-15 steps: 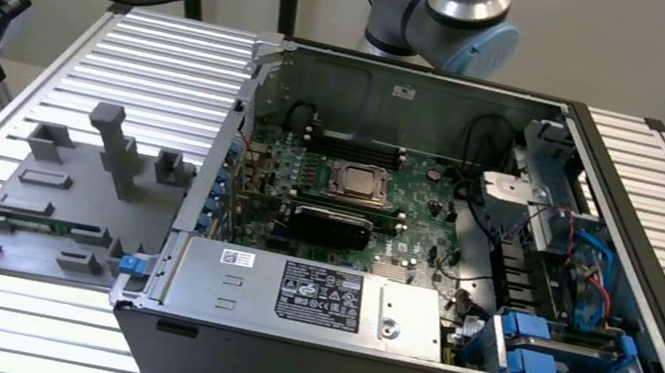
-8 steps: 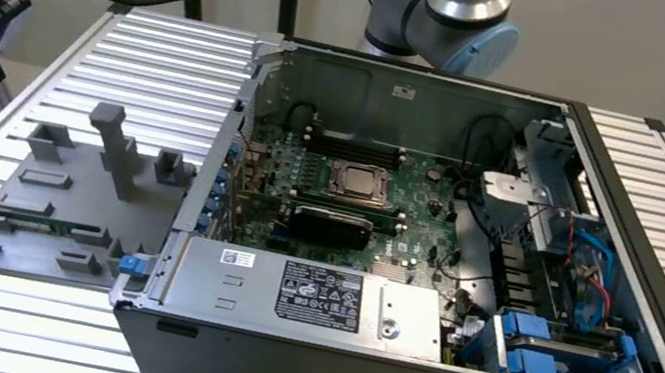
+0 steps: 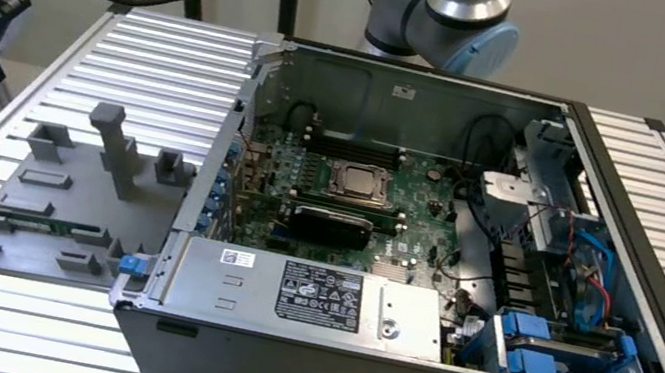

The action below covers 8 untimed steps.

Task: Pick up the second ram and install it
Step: 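Pick up the second ram and move it above second insertion slot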

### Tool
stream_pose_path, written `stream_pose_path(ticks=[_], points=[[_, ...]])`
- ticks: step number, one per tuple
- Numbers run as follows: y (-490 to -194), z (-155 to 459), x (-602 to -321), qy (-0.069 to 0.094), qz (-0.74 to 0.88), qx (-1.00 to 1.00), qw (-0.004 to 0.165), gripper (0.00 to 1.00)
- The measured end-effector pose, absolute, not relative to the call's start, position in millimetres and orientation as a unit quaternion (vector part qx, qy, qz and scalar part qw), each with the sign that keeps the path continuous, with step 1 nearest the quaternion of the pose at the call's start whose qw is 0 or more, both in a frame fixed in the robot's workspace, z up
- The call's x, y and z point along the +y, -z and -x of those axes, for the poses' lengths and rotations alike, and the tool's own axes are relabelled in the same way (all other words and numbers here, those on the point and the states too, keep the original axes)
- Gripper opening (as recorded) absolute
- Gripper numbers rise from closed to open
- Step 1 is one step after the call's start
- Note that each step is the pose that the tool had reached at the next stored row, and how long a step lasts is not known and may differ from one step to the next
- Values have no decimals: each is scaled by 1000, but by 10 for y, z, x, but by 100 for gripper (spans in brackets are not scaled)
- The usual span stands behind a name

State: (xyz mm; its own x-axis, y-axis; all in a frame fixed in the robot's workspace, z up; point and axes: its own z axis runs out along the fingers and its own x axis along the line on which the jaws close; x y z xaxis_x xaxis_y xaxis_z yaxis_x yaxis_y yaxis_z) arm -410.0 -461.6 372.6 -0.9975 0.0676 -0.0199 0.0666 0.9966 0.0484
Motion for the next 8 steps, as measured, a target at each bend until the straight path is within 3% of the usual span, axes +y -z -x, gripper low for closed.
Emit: stream_pose_path(ticks=[8], points=[[-3695,4101,-4616,-25,37,999,9,11]])
